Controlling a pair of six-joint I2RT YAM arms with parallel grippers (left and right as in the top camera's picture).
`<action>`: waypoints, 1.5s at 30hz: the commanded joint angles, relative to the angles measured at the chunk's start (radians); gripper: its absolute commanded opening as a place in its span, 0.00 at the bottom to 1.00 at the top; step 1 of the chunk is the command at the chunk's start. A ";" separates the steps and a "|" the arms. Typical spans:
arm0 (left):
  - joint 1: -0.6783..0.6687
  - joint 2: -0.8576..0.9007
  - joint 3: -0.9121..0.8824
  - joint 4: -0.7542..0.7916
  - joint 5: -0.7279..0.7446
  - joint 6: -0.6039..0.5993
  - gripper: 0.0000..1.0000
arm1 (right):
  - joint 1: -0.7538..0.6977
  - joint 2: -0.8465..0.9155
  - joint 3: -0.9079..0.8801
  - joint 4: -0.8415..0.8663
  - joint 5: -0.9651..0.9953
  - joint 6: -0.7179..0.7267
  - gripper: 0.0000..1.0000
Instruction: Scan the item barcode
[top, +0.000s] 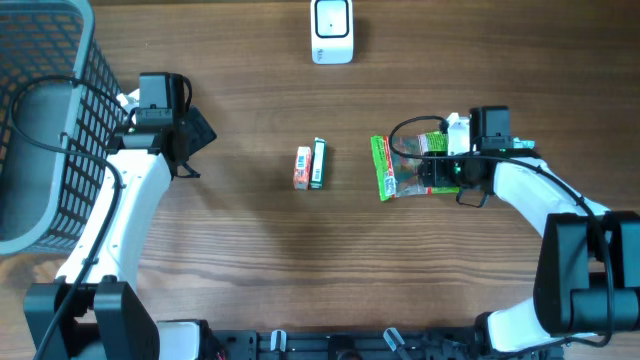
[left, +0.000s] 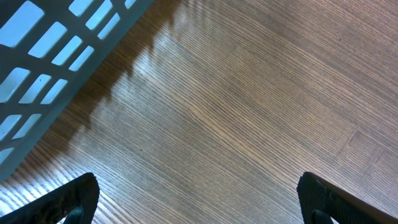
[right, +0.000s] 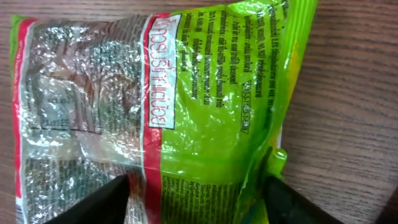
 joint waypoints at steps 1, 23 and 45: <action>0.004 0.005 0.001 0.003 -0.013 0.008 1.00 | 0.006 0.017 -0.028 0.002 -0.102 0.014 0.68; 0.004 0.005 0.001 0.003 -0.013 0.008 1.00 | 0.046 0.017 0.006 0.098 0.063 0.105 0.83; 0.004 0.005 0.001 0.002 -0.013 0.008 1.00 | 0.159 0.017 -0.047 0.023 0.136 0.122 0.66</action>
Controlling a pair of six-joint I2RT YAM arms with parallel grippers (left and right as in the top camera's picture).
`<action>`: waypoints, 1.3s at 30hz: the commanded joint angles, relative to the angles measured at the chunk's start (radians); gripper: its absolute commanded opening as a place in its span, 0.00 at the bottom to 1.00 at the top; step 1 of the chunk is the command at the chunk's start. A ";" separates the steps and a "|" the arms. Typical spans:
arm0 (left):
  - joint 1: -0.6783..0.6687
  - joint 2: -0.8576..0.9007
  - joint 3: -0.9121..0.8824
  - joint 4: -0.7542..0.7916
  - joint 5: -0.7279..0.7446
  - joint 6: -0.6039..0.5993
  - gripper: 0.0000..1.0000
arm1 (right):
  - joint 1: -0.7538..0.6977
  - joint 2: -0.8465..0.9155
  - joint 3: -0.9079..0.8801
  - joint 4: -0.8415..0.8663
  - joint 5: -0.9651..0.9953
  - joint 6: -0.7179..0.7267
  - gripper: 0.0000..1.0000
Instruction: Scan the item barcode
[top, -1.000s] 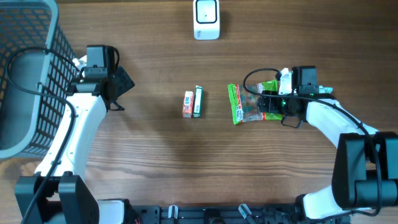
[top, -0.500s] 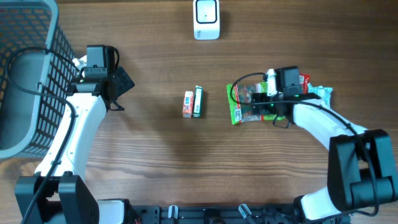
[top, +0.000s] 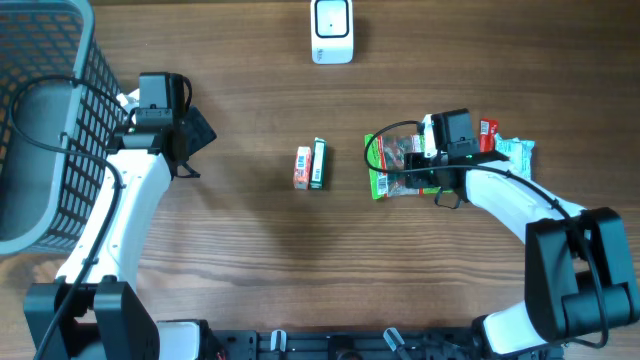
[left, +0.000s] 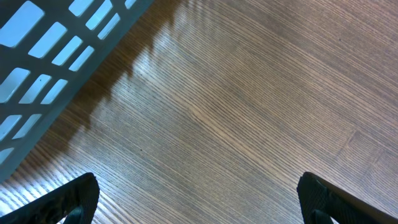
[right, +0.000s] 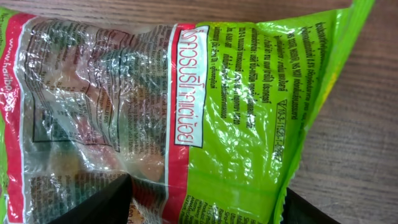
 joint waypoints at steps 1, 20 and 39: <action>0.004 0.005 0.001 0.003 -0.013 0.008 1.00 | -0.009 0.017 -0.036 -0.025 -0.075 0.011 0.62; 0.004 0.005 0.001 0.003 -0.013 0.008 1.00 | -0.084 -0.362 -0.021 -0.051 -0.360 -0.020 0.04; 0.004 0.005 0.001 0.003 -0.013 0.008 1.00 | -0.083 -0.658 0.059 0.000 -0.326 -0.149 0.04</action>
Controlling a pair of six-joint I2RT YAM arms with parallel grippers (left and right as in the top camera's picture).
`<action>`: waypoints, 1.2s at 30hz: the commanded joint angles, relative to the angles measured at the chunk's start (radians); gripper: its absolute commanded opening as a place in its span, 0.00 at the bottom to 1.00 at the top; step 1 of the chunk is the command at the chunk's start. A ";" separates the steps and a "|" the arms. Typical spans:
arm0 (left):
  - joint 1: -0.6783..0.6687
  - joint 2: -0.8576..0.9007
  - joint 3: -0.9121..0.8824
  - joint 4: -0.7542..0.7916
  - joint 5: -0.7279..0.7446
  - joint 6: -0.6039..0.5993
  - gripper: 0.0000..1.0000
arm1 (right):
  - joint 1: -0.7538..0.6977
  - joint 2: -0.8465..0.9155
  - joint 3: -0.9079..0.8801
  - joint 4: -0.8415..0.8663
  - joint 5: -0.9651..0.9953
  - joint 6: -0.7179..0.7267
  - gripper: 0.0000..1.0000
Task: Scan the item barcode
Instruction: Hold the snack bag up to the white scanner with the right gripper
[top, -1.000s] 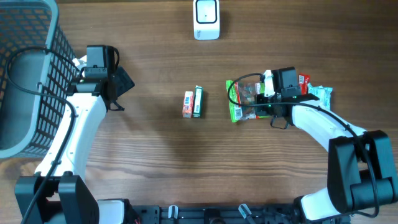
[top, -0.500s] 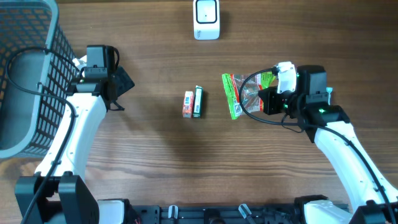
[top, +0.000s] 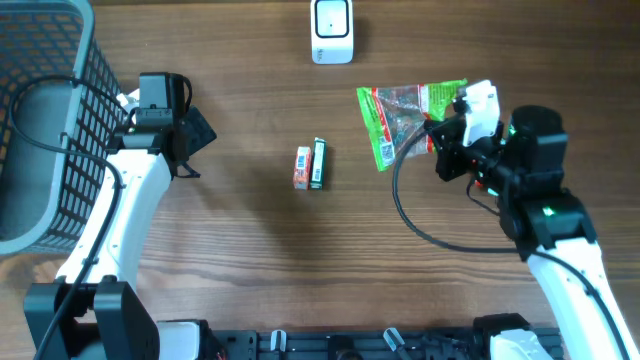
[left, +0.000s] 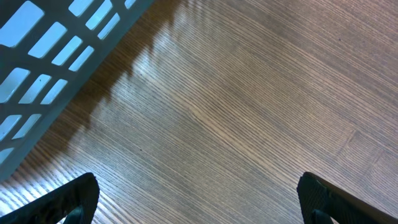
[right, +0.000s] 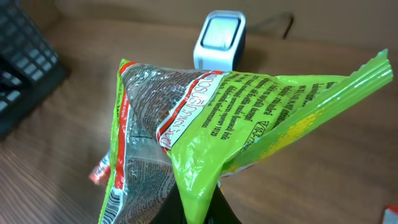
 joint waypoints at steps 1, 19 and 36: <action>0.004 0.005 0.001 0.003 -0.013 0.008 1.00 | -0.002 -0.034 0.059 -0.009 0.043 -0.006 0.04; 0.004 0.005 0.001 0.003 -0.013 0.008 1.00 | 0.249 0.454 1.074 -0.472 0.627 -0.249 0.04; 0.004 0.005 0.001 0.003 -0.013 0.008 1.00 | 0.462 1.223 1.074 0.603 1.150 -1.012 0.04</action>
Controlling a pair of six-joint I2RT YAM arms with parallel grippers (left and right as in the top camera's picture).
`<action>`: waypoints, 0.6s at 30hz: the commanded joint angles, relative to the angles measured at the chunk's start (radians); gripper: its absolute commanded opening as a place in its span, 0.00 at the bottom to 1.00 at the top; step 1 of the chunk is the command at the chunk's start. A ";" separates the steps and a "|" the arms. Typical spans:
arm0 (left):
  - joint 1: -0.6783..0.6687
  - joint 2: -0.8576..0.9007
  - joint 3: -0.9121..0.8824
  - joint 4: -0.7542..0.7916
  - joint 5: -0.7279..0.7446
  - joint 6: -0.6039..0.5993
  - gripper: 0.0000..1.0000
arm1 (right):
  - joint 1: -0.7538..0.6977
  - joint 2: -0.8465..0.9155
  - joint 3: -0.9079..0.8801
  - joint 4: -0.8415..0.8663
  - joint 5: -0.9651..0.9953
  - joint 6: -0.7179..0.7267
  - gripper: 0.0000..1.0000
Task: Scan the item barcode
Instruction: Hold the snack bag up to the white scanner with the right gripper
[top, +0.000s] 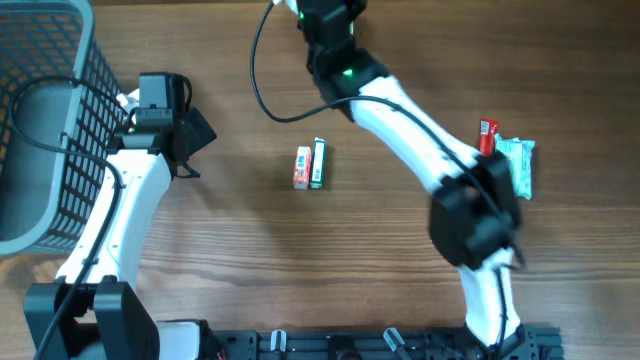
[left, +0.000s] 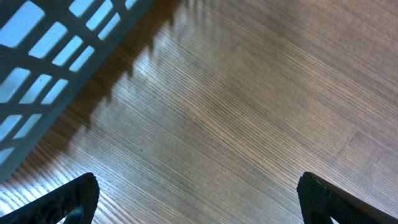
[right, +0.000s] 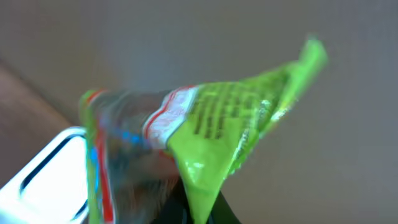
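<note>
A green and clear snack bag (right: 205, 118) hangs blurred in the right wrist view, pinched at its lower corner by my right gripper (right: 200, 208), which is shut on it. The white barcode scanner (right: 43, 177) shows just below and left of the bag. In the overhead view my right arm (top: 345, 65) stretches to the table's far middle edge and covers the scanner and the bag. My left gripper (left: 198, 202) hovers open over bare wood near the basket, with nothing between its fingers.
A dark mesh basket (top: 40, 120) fills the far left. Two small boxes, orange-white (top: 302, 168) and green (top: 318, 163), lie mid-table. A red packet (top: 487, 136) and a pale green packet (top: 516, 166) lie at the right.
My right gripper, still shut on the bag, has moved from above the table's right middle to the far middle edge, with the bag now close over the scanner. The left arm is unchanged.
The bag lay flat on the table's right with my right gripper open around its edge. It then sat slightly further left under the gripper. Then the gripper was shut on it and held it lifted facing the scanner, and now it hangs right by the scanner.
</note>
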 joint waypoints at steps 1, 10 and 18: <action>0.004 0.005 0.001 0.001 -0.013 0.008 1.00 | -0.015 0.114 0.030 0.251 0.075 -0.230 0.04; 0.004 0.005 0.001 0.001 -0.013 0.008 1.00 | -0.043 0.311 0.030 0.730 0.016 -0.455 0.04; 0.004 0.005 0.001 0.001 -0.013 0.008 1.00 | -0.047 0.339 0.030 0.557 0.020 -0.026 0.04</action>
